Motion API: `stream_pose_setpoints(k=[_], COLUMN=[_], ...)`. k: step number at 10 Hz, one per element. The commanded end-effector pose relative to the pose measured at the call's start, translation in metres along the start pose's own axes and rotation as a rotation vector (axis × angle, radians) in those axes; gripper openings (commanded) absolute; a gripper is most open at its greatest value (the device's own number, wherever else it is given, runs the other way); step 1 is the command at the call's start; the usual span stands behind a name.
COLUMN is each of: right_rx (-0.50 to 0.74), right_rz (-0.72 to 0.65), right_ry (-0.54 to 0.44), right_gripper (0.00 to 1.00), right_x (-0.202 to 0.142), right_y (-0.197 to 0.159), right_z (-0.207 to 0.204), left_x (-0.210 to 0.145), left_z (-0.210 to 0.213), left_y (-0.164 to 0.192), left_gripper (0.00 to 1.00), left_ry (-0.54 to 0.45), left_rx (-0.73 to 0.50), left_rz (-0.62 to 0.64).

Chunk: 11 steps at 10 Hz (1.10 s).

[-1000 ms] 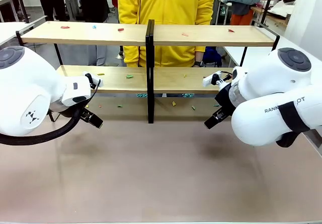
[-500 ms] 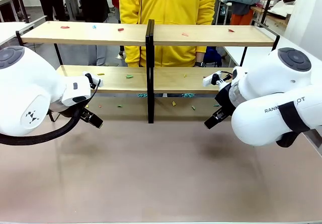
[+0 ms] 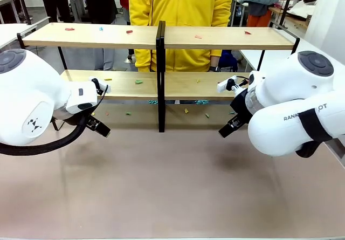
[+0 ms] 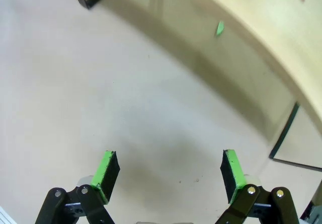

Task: Clean the shelves.
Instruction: Pick up the Duster when the human hands it over.

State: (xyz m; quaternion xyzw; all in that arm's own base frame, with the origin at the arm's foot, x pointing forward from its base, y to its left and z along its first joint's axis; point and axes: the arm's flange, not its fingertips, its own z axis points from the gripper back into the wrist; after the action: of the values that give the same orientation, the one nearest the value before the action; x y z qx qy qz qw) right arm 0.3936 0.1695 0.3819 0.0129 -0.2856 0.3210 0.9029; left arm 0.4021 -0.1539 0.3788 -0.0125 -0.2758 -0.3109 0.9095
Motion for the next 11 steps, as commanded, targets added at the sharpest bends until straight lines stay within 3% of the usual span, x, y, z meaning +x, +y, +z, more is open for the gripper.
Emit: stream_pose_setpoints(k=[1, 3, 5, 6, 7, 8, 9, 11], right_rx=[0.033, -0.026, -0.129, -0.341, -0.087, -0.015, -0.013, -0.033], right_rz=[0.023, 0.014, 0.019, -0.022, -0.020, -0.022, -0.038, -0.030], right_ry=[-0.122, -0.286, -0.472, -0.466, -0.402, -0.340, -0.376, -0.403], right_gripper=[1.00, 1.00, 1.00, 1.00, 1.00, 1.00, 1.00, 1.00], right_x=[-0.016, -0.044, -0.063, -0.061, 0.009, 0.028, 0.031, 0.030], right_y=[-0.011, -0.036, -0.042, -0.037, -0.060, -0.053, -0.057, -0.061], right_z=[0.095, 0.195, 0.265, 0.266, 0.255, 0.228, 0.233, 0.246], left_x=[-0.040, -0.099, -0.148, -0.148, 0.011, -0.011, -0.007, -0.016], left_z=[0.089, 0.189, 0.254, 0.256, 0.238, 0.289, 0.294, 0.308], left_y=[0.010, 0.020, 0.025, 0.030, 0.068, 0.088, 0.090, 0.099], left_gripper=[1.00, 1.00, 1.00, 1.00, 1.00, 1.00, 1.00, 1.00], left_ry=[-0.148, -0.374, -0.619, -0.693, -0.504, -0.625, -0.703, -0.799], left_rx=[-0.077, -0.074, -0.125, 0.054, -0.042, -0.017, -0.118, -0.124], left_rz=[-0.133, -0.211, -0.241, -0.095, -0.220, -0.178, -0.188, -0.167])
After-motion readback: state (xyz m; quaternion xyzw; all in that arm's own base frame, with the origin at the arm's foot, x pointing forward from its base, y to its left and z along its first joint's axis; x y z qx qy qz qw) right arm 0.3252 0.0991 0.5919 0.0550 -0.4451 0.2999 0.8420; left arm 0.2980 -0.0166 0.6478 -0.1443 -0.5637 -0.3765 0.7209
